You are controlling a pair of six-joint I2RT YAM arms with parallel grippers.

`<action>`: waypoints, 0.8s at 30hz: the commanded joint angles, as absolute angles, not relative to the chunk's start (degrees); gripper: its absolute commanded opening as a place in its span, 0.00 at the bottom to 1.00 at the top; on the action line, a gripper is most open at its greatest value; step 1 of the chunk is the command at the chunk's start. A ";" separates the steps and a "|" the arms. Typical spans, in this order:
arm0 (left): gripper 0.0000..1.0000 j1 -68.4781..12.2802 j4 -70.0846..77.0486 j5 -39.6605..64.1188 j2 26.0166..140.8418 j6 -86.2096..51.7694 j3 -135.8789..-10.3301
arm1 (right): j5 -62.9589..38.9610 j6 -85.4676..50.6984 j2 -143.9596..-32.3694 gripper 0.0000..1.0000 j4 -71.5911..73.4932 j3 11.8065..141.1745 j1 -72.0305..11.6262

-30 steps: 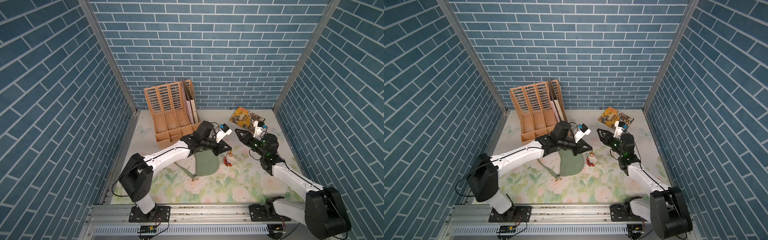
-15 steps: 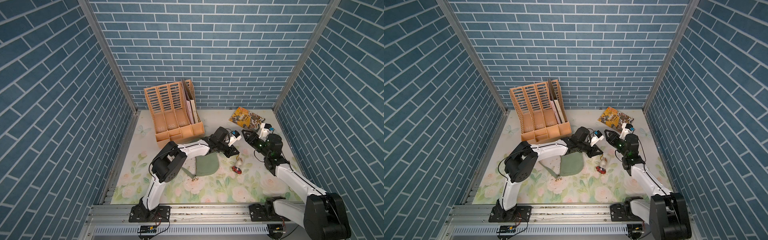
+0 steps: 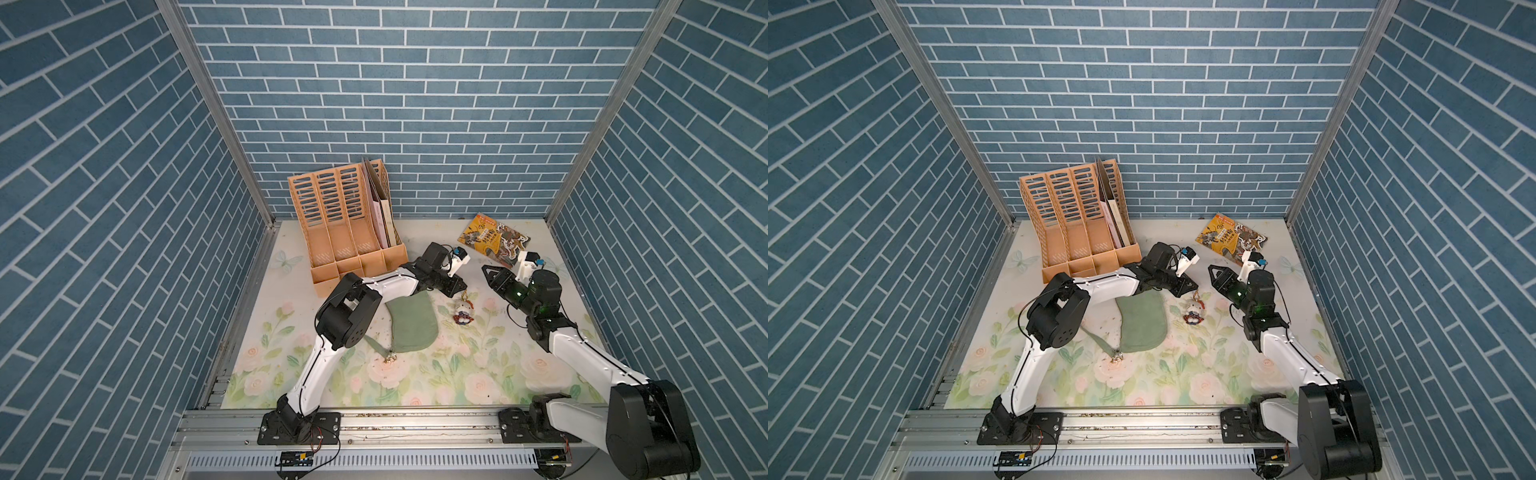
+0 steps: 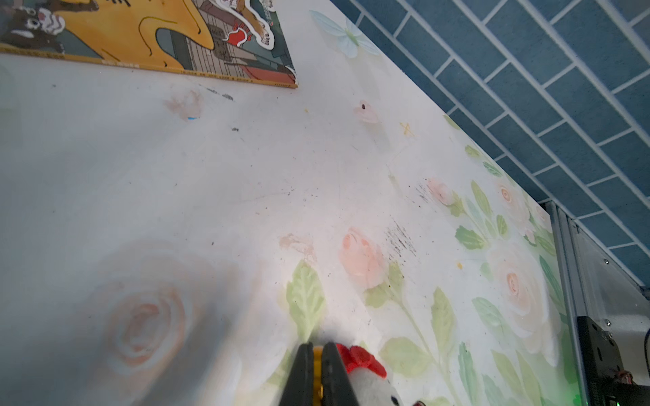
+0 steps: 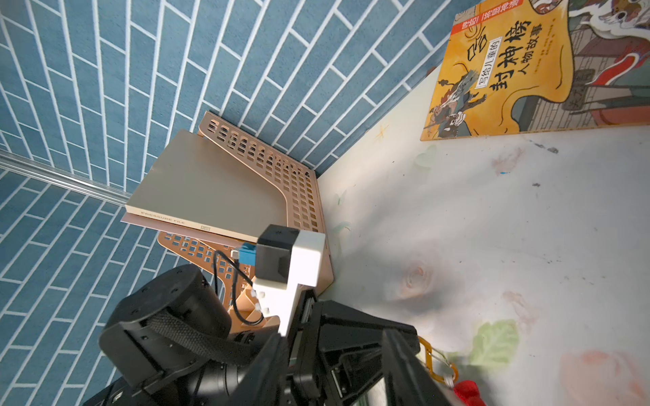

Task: Remove the decoration from the bag
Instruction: Place the decoration item at the center of the board.

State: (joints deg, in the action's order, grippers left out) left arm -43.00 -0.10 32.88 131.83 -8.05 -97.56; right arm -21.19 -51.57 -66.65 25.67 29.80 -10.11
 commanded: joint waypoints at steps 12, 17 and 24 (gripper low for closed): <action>0.47 -40.78 -3.92 26.38 127.33 -8.71 -99.03 | -17.72 -42.47 -70.73 0.48 18.38 33.63 -18.09; 0.47 -39.01 -0.10 21.78 114.72 -11.68 -85.47 | -16.59 -38.24 -76.19 0.46 13.11 38.87 -24.14; 0.47 -38.14 3.54 15.71 93.19 -16.47 -62.80 | -19.05 -35.16 -88.19 0.44 10.42 47.40 -29.11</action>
State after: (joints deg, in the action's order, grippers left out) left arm -37.93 1.61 18.59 97.14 -13.56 -67.83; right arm -18.39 -39.51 -84.71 13.69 43.81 -27.09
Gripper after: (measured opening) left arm 0.473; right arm 0.443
